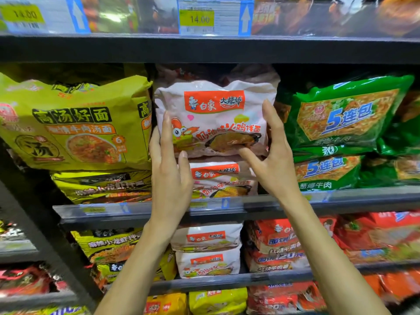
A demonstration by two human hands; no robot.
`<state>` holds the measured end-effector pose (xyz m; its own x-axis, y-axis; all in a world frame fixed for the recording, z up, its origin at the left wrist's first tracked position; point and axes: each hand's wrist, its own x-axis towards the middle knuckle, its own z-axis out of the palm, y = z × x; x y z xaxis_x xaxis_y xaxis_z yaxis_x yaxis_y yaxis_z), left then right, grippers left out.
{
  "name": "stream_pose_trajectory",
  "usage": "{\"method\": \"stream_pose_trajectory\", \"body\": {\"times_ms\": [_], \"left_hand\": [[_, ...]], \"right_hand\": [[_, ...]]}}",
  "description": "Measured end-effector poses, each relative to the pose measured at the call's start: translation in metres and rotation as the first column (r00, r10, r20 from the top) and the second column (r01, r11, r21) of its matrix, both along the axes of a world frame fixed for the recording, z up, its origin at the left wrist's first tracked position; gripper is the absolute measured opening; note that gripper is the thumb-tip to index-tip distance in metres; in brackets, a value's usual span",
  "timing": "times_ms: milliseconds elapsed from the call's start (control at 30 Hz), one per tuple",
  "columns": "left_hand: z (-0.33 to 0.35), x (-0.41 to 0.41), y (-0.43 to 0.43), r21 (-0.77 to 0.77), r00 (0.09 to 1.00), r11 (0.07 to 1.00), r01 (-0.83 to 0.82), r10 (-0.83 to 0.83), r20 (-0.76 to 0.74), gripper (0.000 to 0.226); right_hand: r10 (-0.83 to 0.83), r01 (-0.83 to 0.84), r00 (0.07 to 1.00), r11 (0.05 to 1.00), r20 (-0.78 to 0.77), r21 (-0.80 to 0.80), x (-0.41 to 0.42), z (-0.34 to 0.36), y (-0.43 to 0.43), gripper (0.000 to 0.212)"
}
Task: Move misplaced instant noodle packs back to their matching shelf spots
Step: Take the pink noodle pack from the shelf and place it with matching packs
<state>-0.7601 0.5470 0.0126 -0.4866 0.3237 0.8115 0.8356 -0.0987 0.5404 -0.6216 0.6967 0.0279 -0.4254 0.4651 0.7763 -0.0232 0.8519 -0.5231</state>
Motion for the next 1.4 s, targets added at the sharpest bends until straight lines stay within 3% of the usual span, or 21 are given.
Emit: {"method": "stream_pose_trajectory", "body": {"times_ms": [433,867,1167,1400], "left_hand": [[0.002,0.003,-0.012,-0.051,0.999,0.998,0.035,-0.034,0.020,0.076],[0.005,0.024,-0.024,-0.087,0.973,0.988,0.126,-0.106,0.203,0.087],[0.012,0.024,-0.057,-0.265,0.964,0.944,0.197,-0.137,0.227,0.081],[0.010,0.014,-0.078,-0.469,0.988,0.872,0.141,-0.094,0.121,0.072]], "right_hand": [[-0.041,0.041,0.998,0.999,0.047,-0.005,0.002,-0.002,-0.009,0.091],[-0.185,0.146,0.921,0.980,0.343,0.138,0.039,0.023,-0.031,0.093],[-0.246,0.185,0.805,0.969,0.540,0.165,0.062,0.035,-0.063,0.083],[-0.253,0.200,0.723,0.967,0.643,0.156,0.083,0.031,-0.088,0.071]]}}
